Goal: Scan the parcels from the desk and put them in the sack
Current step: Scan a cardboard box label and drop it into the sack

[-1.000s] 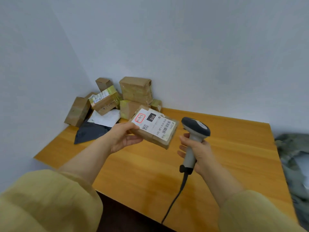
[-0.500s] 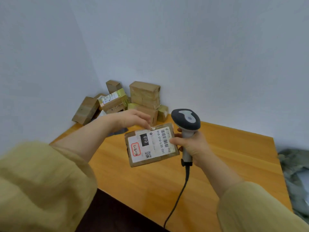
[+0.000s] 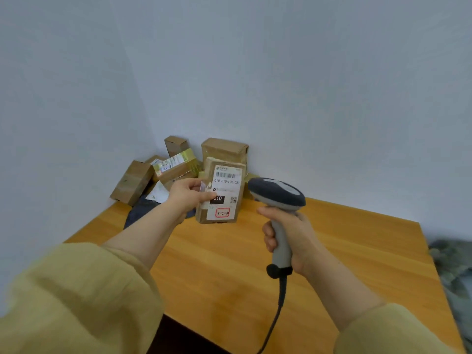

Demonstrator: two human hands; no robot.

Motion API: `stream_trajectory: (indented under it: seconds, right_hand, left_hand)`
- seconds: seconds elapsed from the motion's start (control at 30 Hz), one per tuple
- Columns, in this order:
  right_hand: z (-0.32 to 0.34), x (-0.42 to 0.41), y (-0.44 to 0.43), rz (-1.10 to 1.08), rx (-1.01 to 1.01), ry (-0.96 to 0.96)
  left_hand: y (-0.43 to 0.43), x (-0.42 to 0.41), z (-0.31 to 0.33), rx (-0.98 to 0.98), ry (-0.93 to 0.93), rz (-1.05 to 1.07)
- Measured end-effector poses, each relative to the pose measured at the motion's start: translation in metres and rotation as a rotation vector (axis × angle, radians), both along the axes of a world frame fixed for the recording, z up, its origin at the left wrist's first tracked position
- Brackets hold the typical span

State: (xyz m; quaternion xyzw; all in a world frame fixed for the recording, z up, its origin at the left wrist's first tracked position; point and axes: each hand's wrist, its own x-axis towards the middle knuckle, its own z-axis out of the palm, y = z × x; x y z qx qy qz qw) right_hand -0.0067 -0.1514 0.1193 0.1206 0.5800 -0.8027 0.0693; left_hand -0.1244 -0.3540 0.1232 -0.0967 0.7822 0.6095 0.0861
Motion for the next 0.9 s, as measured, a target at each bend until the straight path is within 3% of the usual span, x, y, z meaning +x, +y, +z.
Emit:
stream_trajectory:
  seconds: [0.47,0.9]
  right_hand:
    - [0.017,0.009,-0.013,0.067,0.242,0.041]
    - [0.014,0.01,-0.01,0.052,0.308,0.053]
  left_hand:
    - [0.003,-0.019,-0.014,-0.097,0.096,0.04]
    - [0.009,-0.019,-0.011,-0.141,0.145,-0.013]
